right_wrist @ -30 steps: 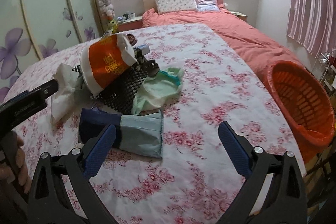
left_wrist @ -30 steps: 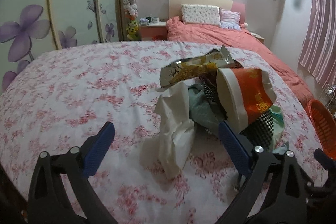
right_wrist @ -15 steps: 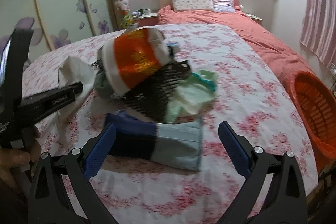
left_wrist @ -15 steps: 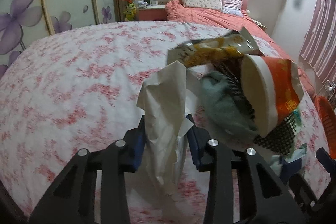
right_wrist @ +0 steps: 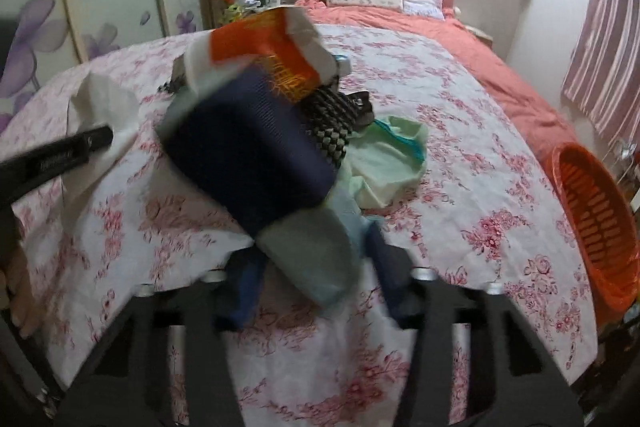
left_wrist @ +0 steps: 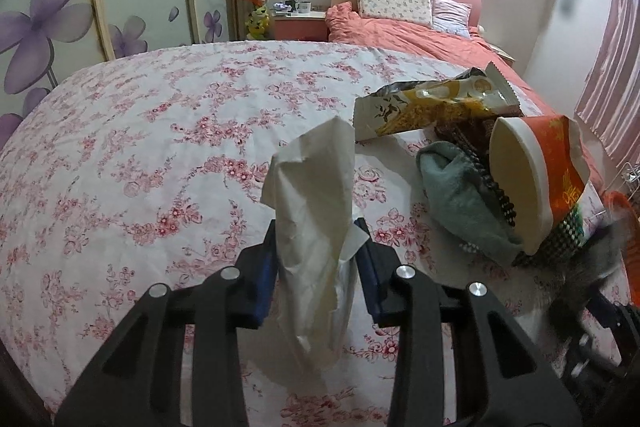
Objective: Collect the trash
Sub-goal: 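Grasp the white tissue with the left tool while the right tool grasps the dark blue pouch, then carry tissue and pouch over the orange basket and open both tools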
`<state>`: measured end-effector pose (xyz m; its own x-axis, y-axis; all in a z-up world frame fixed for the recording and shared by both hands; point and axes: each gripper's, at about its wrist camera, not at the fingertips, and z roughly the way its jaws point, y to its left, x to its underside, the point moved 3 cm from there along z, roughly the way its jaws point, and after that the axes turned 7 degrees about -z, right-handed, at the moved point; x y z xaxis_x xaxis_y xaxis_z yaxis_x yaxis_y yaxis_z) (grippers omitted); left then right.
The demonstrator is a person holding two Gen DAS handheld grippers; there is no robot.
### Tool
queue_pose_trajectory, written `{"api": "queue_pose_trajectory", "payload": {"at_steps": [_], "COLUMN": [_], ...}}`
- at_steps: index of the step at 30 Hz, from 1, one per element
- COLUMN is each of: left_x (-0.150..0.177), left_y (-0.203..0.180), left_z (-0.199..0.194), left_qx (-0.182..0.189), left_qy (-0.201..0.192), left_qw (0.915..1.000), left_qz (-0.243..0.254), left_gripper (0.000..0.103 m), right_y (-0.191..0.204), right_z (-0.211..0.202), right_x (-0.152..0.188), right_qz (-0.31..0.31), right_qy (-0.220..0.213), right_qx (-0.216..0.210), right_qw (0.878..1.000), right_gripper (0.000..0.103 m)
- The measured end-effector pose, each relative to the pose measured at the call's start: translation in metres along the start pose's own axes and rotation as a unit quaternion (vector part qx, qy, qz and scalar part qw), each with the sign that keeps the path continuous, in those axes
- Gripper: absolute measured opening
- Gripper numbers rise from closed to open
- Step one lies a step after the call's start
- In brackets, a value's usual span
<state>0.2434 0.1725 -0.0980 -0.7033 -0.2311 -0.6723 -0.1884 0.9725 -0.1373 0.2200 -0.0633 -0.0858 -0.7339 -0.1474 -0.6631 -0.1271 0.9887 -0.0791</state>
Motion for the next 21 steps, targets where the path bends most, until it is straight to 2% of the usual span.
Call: {"api": "queue_pose_trajectory", "payload": {"at_steps": [1, 2, 9, 21], "left_x": [0.000, 0.000, -0.001, -0.009], "left_y": [0.000, 0.000, 0.000, -0.017], "left_z": [0.001, 0.002, 0.004, -0.023], "left_qx": [0.000, 0.000, 0.004, 0.052], "left_qy": [0.001, 0.003, 0.005, -0.027], "left_qw": [1.0000, 1.0000, 1.0000, 0.9983], "left_qz": [-0.001, -0.001, -0.003, 0.003], "left_gripper": [0.037, 0.037, 0.036, 0.033], "right_y": [-0.005, -0.009, -0.023, -0.049], "right_z": [0.002, 0.004, -0.007, -0.022], "right_x": [-0.001, -0.001, -0.012, -0.024], "right_qz": [0.010, 0.021, 0.038, 0.065], "right_qy": [0.005, 0.010, -0.017, -0.047], "right_qx": [-0.012, -0.021, -0.030, -0.031], "right_qw": [1.000, 1.000, 0.999, 0.996], "right_gripper": [0.019, 0.017, 0.015, 0.015]}}
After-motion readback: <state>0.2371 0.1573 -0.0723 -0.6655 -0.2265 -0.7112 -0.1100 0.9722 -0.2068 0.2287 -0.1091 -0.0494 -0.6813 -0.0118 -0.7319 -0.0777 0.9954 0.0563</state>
